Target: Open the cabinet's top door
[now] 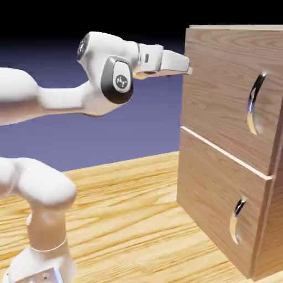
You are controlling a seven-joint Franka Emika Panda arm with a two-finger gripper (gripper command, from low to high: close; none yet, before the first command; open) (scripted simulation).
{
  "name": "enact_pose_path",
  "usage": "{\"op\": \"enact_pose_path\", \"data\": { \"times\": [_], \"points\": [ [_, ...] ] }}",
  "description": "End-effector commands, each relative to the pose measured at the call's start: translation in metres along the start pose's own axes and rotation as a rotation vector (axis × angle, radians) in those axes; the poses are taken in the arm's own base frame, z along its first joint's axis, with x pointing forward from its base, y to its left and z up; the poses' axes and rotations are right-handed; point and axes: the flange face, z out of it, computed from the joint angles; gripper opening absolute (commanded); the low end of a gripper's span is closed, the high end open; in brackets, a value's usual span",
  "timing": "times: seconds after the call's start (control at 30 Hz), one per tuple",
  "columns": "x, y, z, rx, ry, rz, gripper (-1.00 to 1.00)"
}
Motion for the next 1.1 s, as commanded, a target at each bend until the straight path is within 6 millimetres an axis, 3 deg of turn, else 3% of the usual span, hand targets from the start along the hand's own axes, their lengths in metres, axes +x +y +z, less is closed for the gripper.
{"op": "enact_pose_path", "data": {
  "times": [0.0, 0.2, 0.4, 0.57, 0.73, 0.77, 0.9, 0.93, 0.97, 1.0, 1.07],
  "points": [
    [0.005, 0.005, -0.004, 0.01, 0.016, 0.003, 0.0],
    [0.032, 0.047, -0.014, 0.058, 0.104, 0.035, 0.0],
    [0.043, 0.1, 0.0, 0.084, 0.17, 0.092, 0.0],
    [0.038, 0.146, 0.031, 0.09, 0.203, 0.151, 0.0],
    [0.016, 0.189, 0.077, 0.084, 0.214, 0.213, 0.0],
    [0.016, 0.189, 0.077, 0.084, 0.214, 0.213, 0.0],
    [0.027, 0.186, 0.124, 0.085, 0.215, 0.213, 0.0],
    [0.027, 0.186, 0.126, 0.084, 0.214, 0.213, 0.0],
    [0.027, 0.186, 0.126, 0.084, 0.214, 0.213, -1.0],
    [0.027, 0.186, 0.126, 0.084, 0.214, 0.213, -1.0],
    [0.018, 0.18, 0.107, 0.044, 0.248, 0.218, -1.0]
  ]
}}
